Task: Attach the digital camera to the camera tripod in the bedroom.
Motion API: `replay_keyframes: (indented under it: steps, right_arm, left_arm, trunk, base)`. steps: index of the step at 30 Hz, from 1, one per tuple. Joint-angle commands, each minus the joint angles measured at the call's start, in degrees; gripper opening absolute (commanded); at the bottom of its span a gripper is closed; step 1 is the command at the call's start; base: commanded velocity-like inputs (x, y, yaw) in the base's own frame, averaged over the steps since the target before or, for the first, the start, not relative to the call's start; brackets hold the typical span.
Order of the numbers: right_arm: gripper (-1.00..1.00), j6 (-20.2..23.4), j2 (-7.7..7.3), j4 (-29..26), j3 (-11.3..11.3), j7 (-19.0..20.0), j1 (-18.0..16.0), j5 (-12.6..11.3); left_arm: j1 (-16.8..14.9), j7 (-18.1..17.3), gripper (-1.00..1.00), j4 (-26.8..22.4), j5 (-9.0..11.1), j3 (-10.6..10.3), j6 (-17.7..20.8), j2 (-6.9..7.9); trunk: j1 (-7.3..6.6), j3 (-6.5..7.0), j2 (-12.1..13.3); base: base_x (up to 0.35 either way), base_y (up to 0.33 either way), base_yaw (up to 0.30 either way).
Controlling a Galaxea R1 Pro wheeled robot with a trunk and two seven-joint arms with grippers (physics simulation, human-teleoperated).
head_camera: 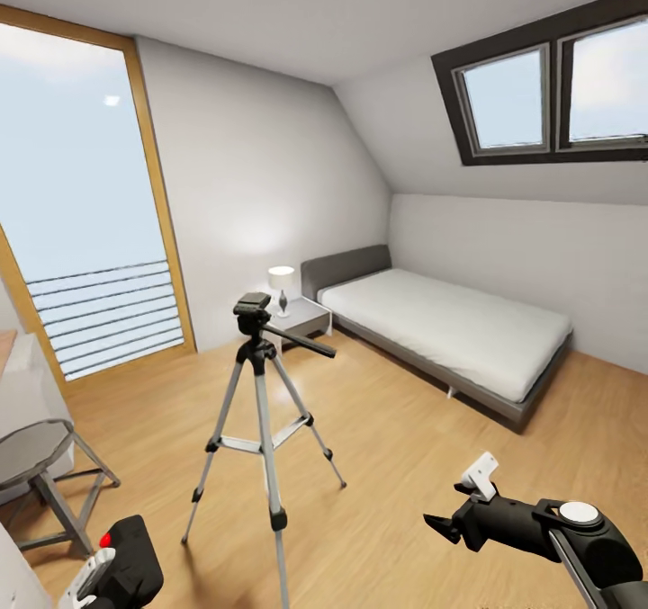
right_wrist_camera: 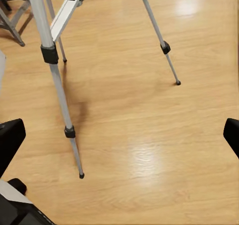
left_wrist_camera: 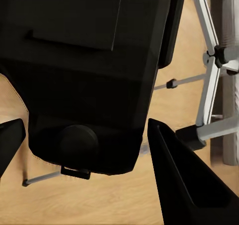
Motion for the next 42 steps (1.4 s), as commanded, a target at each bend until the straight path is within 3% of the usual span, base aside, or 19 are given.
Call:
replay_keyframes:
  steps: [1, 19, 42]
  right_arm:
    - [1.0, 0.14, 0.0, -0.08, 0.02, 0.49, -0.05, 0.59]
    - [1.0, -0.35, -0.04, -0.33, 0.02, 0.56, -0.05, 0.58]
    - [1.0, -0.39, -0.03, -0.33, 0.03, 0.56, -0.05, 0.58]
  left_arm:
    - [0.04, 0.23, -1.0, -0.12, 0.48, 0.05, 0.29, 0.0]
    - [0.04, -0.16, -1.0, 0.0, 0.47, 0.18, 0.37, 0.05]
    - [0.04, -0.2, -1.0, 0.04, 0.47, 0.32, 0.37, 0.07]
  trunk:
    - [0.04, 0.03, -0.03]
    - [0.04, 0.49, -0.03]
    - [0.04, 0.51, -0.03]
  base:
    - [0.146, 0.319, -0.248]
    - [0.149, 0.267, -0.184]
    - [0.009, 0.028, -0.006]
